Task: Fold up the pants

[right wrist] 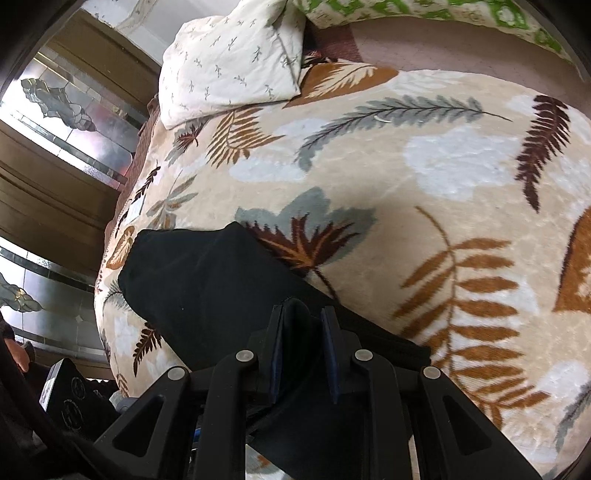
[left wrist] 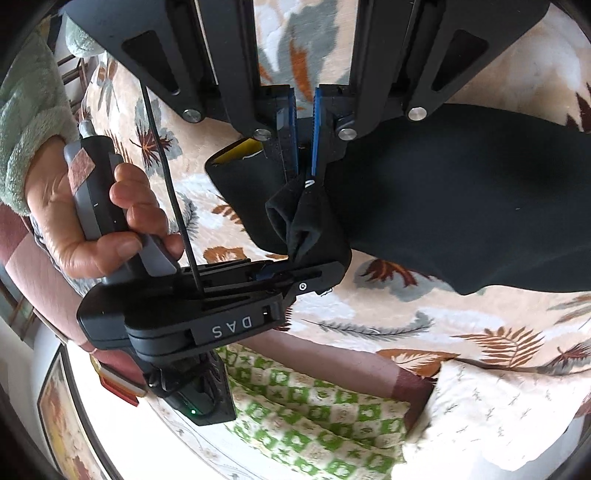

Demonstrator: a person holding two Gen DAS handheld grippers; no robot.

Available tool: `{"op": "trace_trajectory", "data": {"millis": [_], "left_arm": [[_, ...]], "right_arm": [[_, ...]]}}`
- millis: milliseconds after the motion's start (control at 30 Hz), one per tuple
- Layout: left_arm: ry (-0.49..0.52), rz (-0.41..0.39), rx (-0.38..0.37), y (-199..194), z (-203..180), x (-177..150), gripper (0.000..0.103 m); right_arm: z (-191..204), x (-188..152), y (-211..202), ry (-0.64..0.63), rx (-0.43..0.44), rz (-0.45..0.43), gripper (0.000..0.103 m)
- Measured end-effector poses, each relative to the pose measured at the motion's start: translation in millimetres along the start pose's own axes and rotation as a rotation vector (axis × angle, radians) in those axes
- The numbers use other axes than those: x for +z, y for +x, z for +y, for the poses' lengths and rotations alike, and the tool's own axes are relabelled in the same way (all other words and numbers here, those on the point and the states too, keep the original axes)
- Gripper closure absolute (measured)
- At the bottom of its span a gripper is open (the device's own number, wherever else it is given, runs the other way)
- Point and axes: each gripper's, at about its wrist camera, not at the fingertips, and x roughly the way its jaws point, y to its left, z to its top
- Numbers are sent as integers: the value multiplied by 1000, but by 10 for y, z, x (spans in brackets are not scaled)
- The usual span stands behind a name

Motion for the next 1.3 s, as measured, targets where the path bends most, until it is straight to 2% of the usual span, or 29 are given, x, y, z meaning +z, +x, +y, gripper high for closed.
{"op": "trace_trajectory", "data": {"millis": [467, 767, 867, 967, 1167, 1300], "left_arm": [[-96, -46, 22, -162, 437, 43, 99], [-169, -26, 22, -112, 717, -73, 99], [-152, -39, 27, -157, 701, -54, 98], [-105, -57, 58, -236, 640, -42, 97], [-123, -56, 45, -277, 692, -40, 97], [-141, -49, 47, -259, 753, -72, 97]], "right_arm": [[339, 189, 245, -18, 29, -27, 84], [322, 133, 547, -2, 71, -54, 83], [402, 153, 546, -33, 54, -54, 78], [477, 175, 460, -47, 54, -81, 65], [536, 173, 318, -49, 67, -102, 65], [556, 166, 370, -36, 46, -65, 65]]}}
